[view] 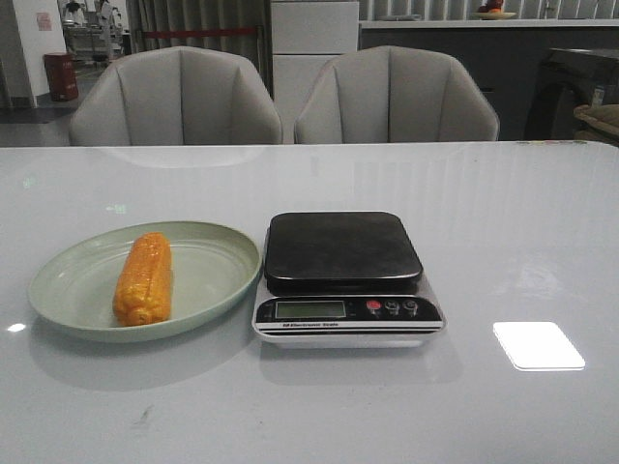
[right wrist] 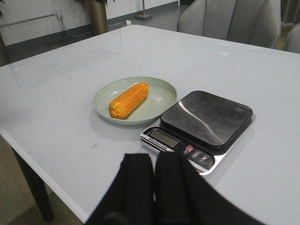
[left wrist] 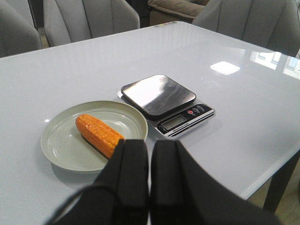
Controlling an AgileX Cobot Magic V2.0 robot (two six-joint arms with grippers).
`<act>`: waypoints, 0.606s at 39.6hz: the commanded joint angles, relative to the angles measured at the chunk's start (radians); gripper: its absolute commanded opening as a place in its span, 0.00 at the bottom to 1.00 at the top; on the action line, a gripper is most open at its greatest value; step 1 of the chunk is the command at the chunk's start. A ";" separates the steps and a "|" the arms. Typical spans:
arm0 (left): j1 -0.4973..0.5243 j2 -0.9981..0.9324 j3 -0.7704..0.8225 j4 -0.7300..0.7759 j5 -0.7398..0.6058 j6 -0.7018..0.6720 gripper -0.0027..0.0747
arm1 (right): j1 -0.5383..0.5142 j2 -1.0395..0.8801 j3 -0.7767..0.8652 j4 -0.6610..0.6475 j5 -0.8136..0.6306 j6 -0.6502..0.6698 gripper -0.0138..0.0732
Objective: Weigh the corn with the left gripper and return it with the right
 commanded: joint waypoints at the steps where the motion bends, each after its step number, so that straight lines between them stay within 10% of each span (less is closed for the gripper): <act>1: -0.008 0.012 -0.026 -0.002 -0.083 -0.002 0.19 | -0.002 0.008 -0.027 -0.016 -0.083 -0.007 0.33; 12: 0.010 0.012 0.023 0.003 -0.112 -0.002 0.19 | -0.002 0.008 -0.027 -0.016 -0.083 -0.007 0.33; 24: 0.360 0.012 0.071 0.005 -0.237 -0.002 0.19 | -0.002 0.008 -0.027 -0.016 -0.083 -0.007 0.33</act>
